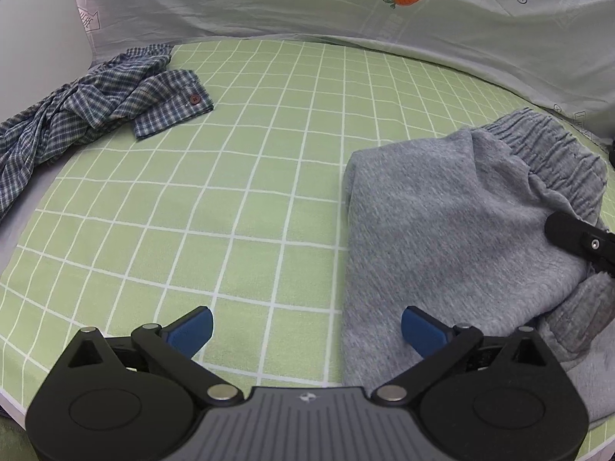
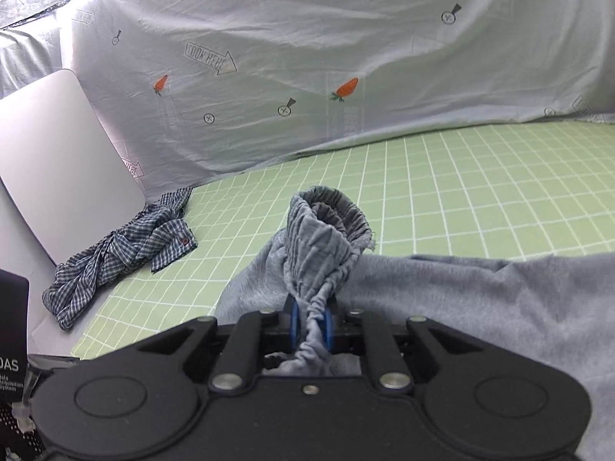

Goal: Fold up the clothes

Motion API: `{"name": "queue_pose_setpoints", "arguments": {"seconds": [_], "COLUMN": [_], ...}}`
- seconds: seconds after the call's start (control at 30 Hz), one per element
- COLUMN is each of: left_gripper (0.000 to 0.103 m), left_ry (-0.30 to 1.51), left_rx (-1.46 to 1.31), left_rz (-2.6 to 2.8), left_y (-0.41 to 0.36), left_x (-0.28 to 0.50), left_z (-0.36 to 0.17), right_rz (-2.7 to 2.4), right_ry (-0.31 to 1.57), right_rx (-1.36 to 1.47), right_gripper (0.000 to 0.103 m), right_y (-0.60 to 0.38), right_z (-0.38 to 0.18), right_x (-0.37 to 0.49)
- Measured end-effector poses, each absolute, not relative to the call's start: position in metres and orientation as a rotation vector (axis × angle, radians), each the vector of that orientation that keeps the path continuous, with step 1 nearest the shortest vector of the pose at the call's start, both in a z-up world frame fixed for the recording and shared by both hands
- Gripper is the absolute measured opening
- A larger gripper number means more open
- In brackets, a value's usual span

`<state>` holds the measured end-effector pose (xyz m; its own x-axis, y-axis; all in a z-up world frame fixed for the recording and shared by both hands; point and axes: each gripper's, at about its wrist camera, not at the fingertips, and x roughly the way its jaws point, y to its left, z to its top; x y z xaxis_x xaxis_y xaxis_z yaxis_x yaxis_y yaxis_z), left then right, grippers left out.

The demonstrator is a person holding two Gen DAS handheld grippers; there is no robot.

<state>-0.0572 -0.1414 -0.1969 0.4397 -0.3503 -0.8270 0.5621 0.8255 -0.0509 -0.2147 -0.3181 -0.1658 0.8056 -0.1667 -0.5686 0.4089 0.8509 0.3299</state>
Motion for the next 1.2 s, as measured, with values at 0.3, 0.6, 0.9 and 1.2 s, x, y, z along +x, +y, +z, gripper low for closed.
{"name": "queue_pose_setpoints", "arguments": {"seconds": [0.3,0.6,0.9,1.2], "left_gripper": [0.103,0.103,0.103,0.103], "left_ry": [0.954,0.948,0.864,0.883], "left_rx": [0.418,0.554,0.573,0.614], "left_rz": [-0.699,-0.672,-0.641,-0.653], "left_y": [-0.187,-0.199,-0.234,-0.313], "left_x": [-0.096,-0.115,-0.144,-0.186], "left_z": [-0.208,-0.220,-0.188,-0.196], "right_rz": [-0.529,-0.613,-0.727,-1.044], "right_ry": [0.623,0.721,0.682,0.677], "right_rx": [0.422,0.426,0.471,0.608], "right_gripper": [0.014,0.051,0.086,0.095], "right_y": [-0.366,-0.382,-0.421,-0.526], "right_z": [-0.166,-0.201,-0.192,-0.215], "right_x": [-0.277,-0.300,-0.370,-0.482]}}
